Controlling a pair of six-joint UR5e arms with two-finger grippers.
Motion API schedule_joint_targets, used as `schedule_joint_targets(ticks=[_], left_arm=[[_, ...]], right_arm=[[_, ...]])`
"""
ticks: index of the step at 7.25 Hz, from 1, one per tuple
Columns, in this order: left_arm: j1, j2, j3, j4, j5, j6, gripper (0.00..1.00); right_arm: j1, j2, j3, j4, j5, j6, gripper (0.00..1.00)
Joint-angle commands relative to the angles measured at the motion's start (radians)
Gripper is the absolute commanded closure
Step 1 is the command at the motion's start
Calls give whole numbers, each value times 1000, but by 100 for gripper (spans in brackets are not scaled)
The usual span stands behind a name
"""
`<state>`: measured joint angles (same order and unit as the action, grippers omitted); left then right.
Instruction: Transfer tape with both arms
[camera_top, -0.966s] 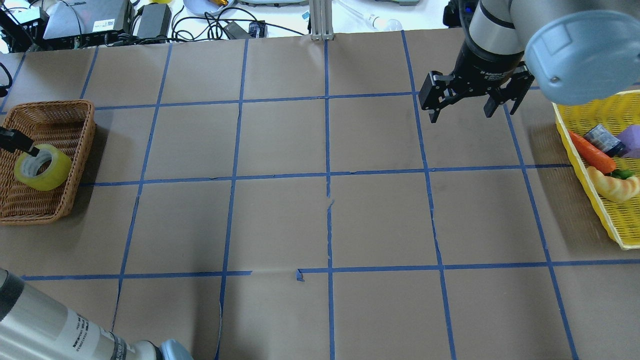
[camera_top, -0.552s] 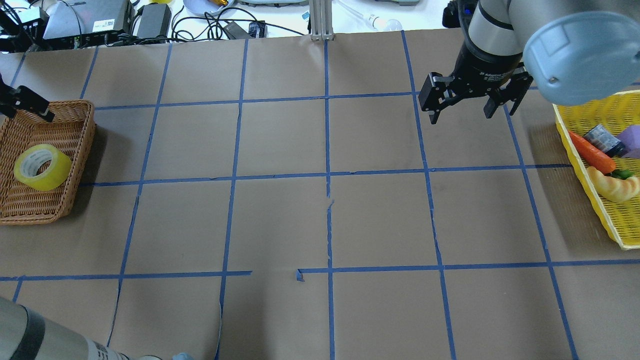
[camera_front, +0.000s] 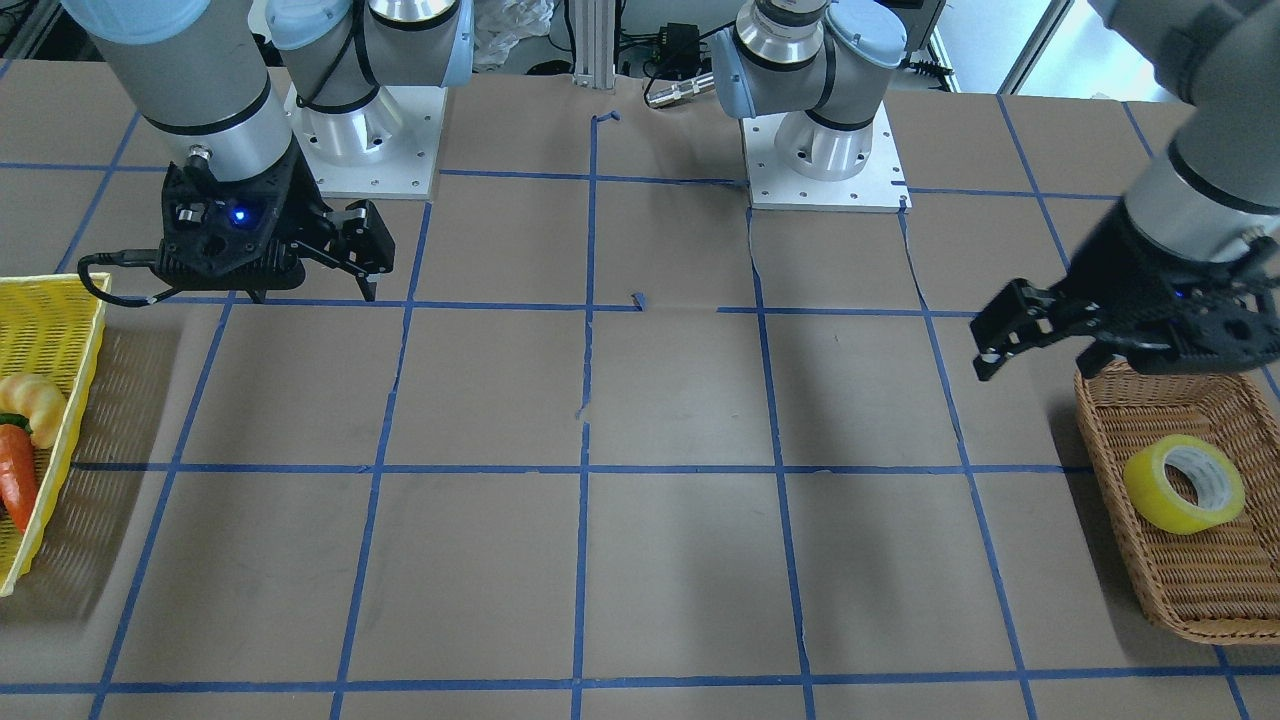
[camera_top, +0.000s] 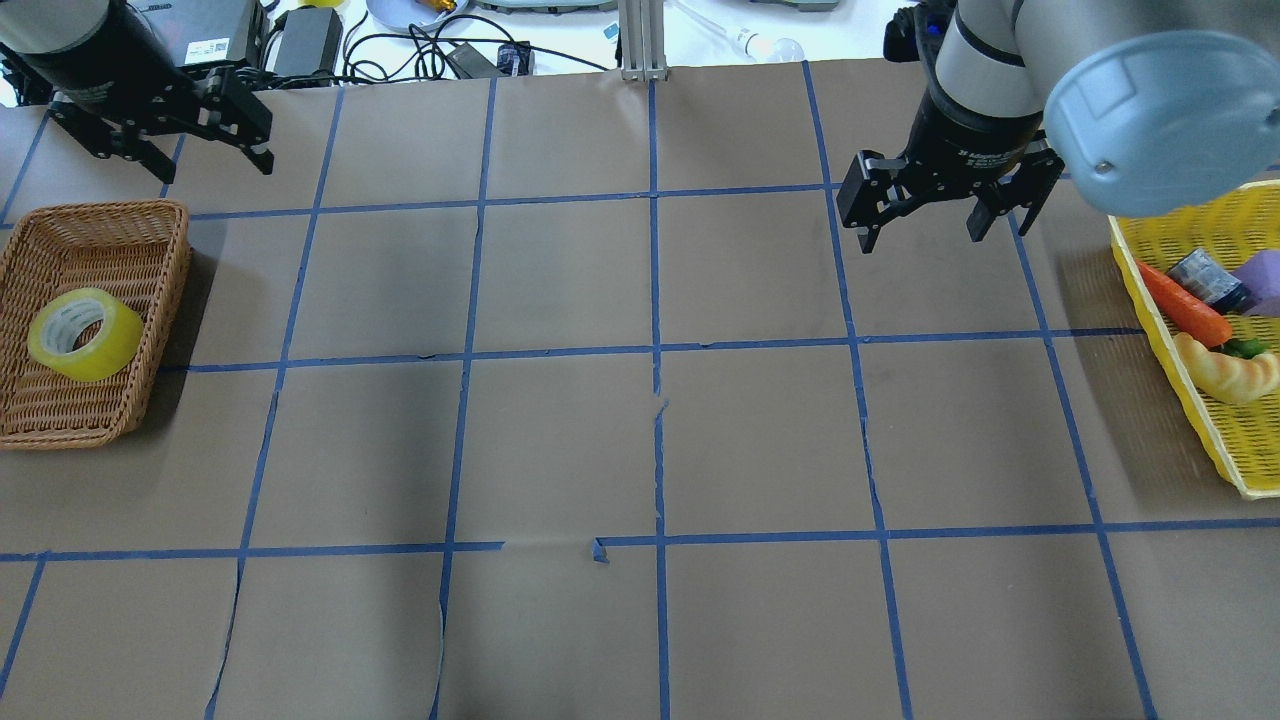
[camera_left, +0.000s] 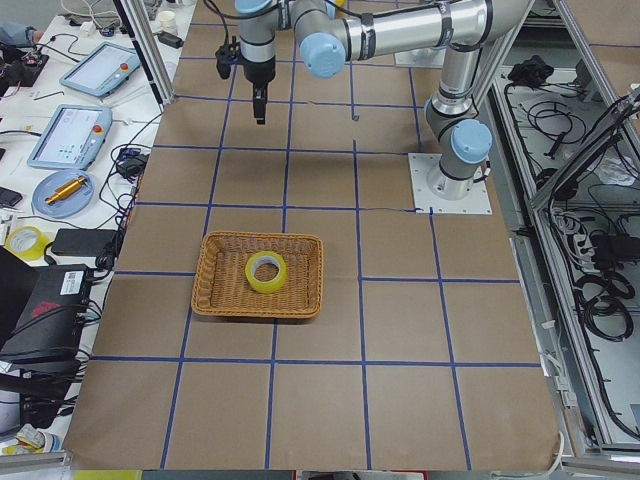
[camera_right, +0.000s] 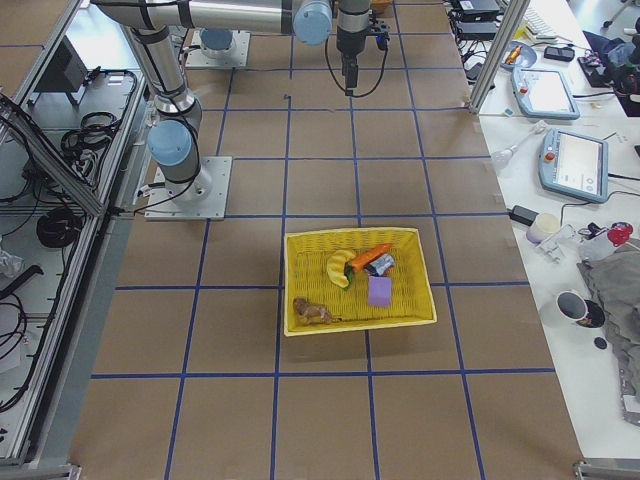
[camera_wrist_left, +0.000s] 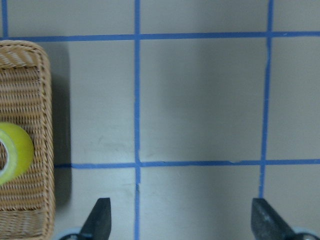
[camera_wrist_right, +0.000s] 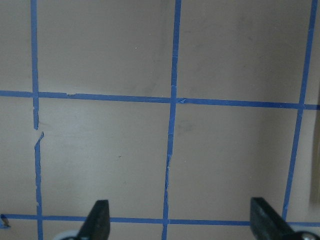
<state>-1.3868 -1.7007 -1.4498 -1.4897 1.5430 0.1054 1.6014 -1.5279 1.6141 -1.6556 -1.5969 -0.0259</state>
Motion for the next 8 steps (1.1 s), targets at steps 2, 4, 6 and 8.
schedule_joint_targets(ticks=[2,4,6,8], left_arm=[[-173,94,-56,-9,2,-185,0],[-175,125,-104,6,75,-188,0],[-178,130,-103,5,77,-190,0],[-178,134,-101,5,69,-193,0]], right_arm=[[0,-1,4,-3,0,-2,0],[-3,-3,0,-22,8,-9,0],[-3,-6,-3,-29,14,-9,0],[-1,-5,1,-67,9,-11,0]])
